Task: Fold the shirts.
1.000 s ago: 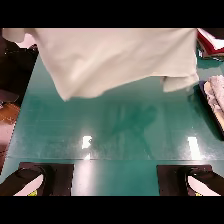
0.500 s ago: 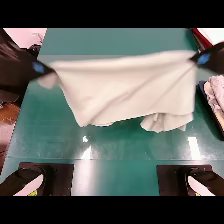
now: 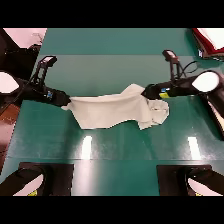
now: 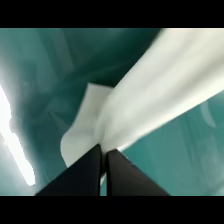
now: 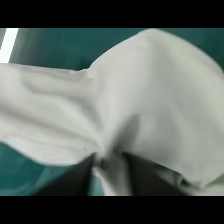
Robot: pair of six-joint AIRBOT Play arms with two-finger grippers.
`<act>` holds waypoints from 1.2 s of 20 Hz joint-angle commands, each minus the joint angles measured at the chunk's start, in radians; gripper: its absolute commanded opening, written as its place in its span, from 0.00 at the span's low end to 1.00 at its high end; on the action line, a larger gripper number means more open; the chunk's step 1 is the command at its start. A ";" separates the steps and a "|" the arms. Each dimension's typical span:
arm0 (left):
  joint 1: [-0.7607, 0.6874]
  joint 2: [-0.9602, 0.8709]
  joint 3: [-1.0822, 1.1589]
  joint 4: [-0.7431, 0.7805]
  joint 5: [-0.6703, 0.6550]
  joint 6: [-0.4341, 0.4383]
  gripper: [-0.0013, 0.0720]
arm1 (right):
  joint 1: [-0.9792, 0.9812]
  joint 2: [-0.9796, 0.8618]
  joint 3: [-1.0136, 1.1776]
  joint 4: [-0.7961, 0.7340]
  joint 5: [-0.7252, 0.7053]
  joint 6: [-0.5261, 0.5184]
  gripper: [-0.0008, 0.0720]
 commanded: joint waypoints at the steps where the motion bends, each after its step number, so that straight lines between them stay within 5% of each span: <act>1: 0.000 -0.003 -0.024 0.060 0.164 0.002 0.06 | -0.023 -0.113 0.034 0.000 -0.074 -0.008 0.79; 5: 0.000 -0.003 -0.007 0.106 0.077 0.003 0.06 | -0.148 -0.077 0.068 -0.004 0.098 -0.051 0.78; 11: 0.000 -0.003 -0.007 0.103 0.053 0.002 0.06 | -0.415 0.100 -0.224 0.010 0.260 -0.059 0.77; 21: 0.000 -0.003 -0.007 0.084 0.035 -0.003 0.06 | -0.462 -0.025 -0.421 0.374 0.101 -0.122 0.77; 22: 0.000 -0.003 -0.007 0.084 0.031 -0.002 0.06 | -0.445 -0.043 -0.420 0.412 0.068 -0.135 0.72; 24: 0.000 -0.003 -0.007 0.084 0.027 -0.002 0.06 | -0.410 -0.066 -0.419 0.425 0.014 -0.140 0.40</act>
